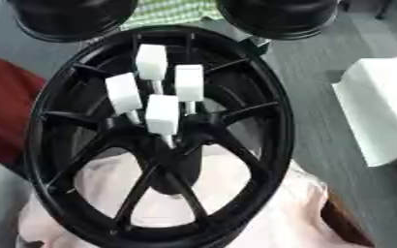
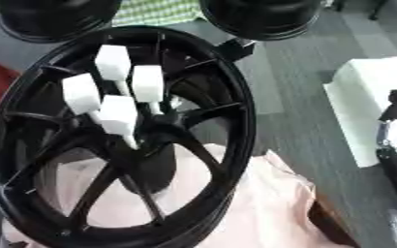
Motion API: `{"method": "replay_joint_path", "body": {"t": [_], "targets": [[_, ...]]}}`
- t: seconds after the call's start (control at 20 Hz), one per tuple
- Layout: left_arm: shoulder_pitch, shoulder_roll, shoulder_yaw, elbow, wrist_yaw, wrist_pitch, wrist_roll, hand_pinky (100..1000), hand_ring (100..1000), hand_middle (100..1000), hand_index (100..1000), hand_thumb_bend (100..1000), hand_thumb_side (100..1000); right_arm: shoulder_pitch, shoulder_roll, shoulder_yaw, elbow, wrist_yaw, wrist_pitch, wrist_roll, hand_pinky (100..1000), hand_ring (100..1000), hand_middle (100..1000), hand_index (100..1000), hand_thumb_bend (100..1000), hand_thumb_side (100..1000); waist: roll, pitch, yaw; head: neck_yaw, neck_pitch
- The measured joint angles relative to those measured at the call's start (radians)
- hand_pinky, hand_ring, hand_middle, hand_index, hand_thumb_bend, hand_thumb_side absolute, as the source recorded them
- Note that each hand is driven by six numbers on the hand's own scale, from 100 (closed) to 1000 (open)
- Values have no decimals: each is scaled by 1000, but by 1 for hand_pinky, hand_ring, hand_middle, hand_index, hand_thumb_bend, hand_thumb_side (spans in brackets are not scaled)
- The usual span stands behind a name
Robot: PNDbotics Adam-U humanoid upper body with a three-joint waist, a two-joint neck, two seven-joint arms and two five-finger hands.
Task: Pull the pin out of the wheel hub.
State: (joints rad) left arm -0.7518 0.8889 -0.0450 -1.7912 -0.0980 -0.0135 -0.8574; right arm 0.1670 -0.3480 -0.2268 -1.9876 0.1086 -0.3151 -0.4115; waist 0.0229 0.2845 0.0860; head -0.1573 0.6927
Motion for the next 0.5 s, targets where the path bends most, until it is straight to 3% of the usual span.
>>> {"method": "replay_joint_path", "body": {"t": [0.5], "targets": [[-98, -23, -45, 3, -16, 3, -12, 784, 764, 691, 840, 100, 766, -3, 3, 6, 0, 4, 3, 3, 765, 785, 715, 836, 100, 550, 0, 15, -5, 2, 15]]}}
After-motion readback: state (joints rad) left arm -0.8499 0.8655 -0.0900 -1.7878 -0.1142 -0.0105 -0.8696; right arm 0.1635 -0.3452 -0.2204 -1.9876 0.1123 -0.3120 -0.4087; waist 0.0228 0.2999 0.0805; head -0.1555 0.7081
